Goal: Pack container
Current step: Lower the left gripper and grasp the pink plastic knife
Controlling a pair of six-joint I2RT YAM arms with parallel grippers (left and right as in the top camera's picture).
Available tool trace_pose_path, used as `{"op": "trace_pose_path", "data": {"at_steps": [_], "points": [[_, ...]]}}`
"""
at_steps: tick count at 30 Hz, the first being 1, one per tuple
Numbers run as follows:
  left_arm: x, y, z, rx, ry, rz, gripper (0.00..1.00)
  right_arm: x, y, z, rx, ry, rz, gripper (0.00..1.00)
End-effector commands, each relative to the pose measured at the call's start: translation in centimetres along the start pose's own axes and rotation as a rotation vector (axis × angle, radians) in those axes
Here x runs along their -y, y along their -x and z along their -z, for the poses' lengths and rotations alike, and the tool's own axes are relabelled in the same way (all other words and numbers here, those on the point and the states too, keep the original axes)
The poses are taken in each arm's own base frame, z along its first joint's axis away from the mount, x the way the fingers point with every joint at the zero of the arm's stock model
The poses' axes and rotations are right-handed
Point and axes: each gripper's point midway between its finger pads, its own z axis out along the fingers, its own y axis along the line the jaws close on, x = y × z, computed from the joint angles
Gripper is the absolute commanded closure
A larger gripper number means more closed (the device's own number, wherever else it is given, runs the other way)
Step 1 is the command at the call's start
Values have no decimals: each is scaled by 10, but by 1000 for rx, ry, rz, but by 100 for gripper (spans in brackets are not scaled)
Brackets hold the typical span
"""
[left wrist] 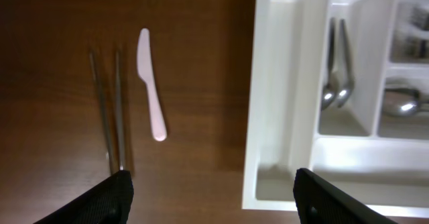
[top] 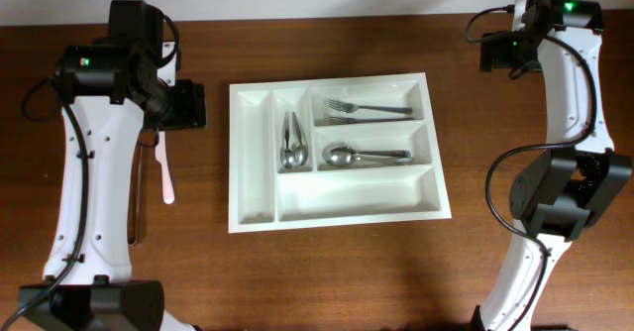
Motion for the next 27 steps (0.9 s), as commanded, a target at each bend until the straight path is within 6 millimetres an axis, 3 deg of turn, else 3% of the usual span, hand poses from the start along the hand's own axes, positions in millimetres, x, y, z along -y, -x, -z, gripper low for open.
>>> {"op": "trace_pose_path", "data": {"at_steps": [1, 6, 12, 20, 27], "points": [[-9, -10, -14, -32, 49, -29, 21, 3, 10, 21, 50, -14, -18, 1], [-15, -21, -53, -46, 70, -17, 21, 3, 10, 21, 50, -14, -18, 1], [-39, -45, -108, -92, 79, 36, 21, 3, 10, 21, 50, -14, -18, 1], [-67, -60, -147, -83, 60, 73, 22, 3, 10, 21, 50, -14, -18, 1], [-68, -60, -173, -19, 40, 97, 20, 3, 10, 21, 51, -15, -18, 1]]}}
